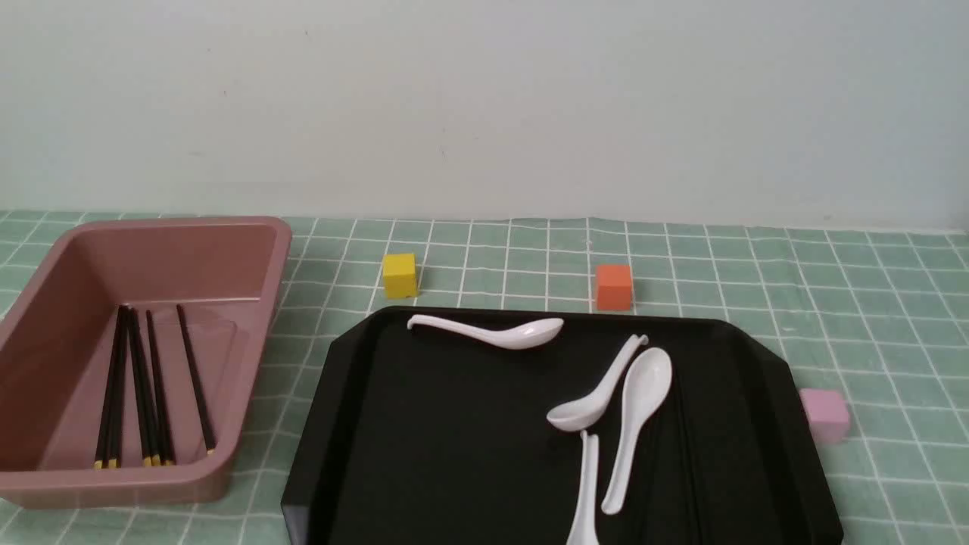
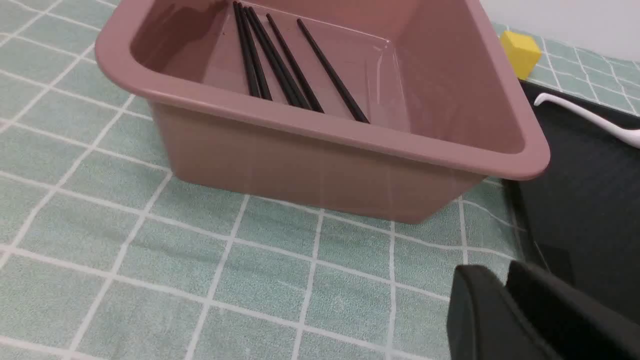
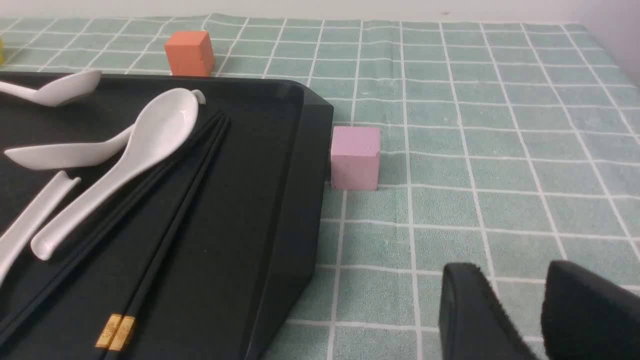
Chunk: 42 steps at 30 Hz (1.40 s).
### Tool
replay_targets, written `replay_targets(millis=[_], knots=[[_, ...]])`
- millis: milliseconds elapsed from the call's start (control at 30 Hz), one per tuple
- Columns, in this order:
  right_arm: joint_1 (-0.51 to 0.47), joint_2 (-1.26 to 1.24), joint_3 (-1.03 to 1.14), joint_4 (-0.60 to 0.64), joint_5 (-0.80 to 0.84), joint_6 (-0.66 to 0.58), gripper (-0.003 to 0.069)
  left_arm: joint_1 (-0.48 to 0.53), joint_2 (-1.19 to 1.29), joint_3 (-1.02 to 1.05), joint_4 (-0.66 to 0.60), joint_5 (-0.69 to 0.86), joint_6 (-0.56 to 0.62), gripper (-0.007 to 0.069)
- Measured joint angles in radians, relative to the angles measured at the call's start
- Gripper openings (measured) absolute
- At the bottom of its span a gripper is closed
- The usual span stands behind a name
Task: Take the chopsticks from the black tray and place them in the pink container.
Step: 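Move the gripper over the chopsticks on the black tray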
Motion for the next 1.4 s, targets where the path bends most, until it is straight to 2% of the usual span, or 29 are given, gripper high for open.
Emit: replay_targets(millis=[1267,1367,1400], knots=[[0.0,0.0,0.0,0.001,0.0,0.0,0.024,0.0,0.0,0.0,0.0,0.0,0.0,0.0113],[0.0,0.0,0.0,0.042,-0.006,0.017,0.024,0.0,0.0,0.0,0.0,0.0,0.0,0.0113],[0.0,0.0,0.001,0.126,-0.017,0.074,0.024,0.0,0.0,0.0,0.0,0.0,0.0,0.0113]])
